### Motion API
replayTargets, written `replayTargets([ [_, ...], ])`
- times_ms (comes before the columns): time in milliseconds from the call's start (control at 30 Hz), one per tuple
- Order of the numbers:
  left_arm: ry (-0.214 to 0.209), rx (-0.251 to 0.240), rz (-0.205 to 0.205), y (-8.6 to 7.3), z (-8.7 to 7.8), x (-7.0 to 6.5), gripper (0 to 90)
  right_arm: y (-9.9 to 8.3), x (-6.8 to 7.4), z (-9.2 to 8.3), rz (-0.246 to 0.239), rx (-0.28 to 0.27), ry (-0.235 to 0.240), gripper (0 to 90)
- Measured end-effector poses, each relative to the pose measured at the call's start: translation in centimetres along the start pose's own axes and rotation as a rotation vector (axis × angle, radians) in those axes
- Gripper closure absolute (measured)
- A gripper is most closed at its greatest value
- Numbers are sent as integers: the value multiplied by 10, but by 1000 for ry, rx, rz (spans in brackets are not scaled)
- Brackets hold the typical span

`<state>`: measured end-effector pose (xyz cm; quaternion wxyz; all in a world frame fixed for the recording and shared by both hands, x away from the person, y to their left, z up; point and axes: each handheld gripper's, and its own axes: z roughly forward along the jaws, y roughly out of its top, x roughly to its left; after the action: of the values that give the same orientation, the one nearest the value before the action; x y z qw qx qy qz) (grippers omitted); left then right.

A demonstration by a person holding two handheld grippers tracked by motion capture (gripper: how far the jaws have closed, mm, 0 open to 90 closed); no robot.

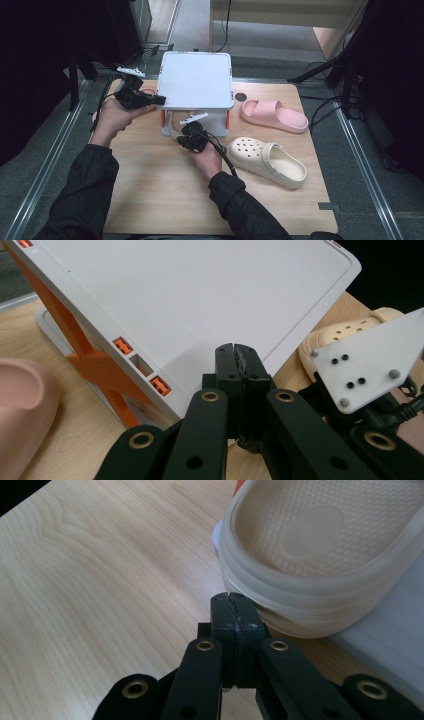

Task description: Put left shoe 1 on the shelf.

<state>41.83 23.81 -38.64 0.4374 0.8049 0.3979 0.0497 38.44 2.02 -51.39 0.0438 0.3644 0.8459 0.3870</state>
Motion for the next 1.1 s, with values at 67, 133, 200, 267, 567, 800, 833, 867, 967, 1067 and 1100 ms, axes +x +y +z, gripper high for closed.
replayTargets([
  [67,-5,-1,-9,0,0,0,898,3,-1,3,-16,-7,-8,900],
  [133,-5,-1,-9,0,0,0,898,4,-1,5,-12,-3,-10,900],
  [200,-3,-1,-9,0,0,0,898,6,-2,7,-11,-10,-9,900],
  [267,4,-4,-16,0,0,0,898,7,-3,10,-10,-10,-13,900],
  [567,15,-15,-23,-1,0,-1,896,8,1,4,-13,-27,10,900],
  [800,7,-22,-39,6,-10,-13,810,0,9,-28,-53,-41,59,875],
  [833,0,-33,-38,6,-11,-16,782,-2,10,-36,-65,-42,67,866],
  [867,-14,-43,-36,7,-13,-19,758,-3,10,-43,-77,-48,72,855],
  [967,-41,-44,-36,9,-15,-27,655,-9,10,-63,-93,-62,94,818],
  [1067,-42,-38,-16,10,-14,-38,576,-16,10,-81,-96,-60,114,782],
  [1100,-48,-42,-12,11,-14,-41,568,-18,10,-85,-102,-56,112,781],
])
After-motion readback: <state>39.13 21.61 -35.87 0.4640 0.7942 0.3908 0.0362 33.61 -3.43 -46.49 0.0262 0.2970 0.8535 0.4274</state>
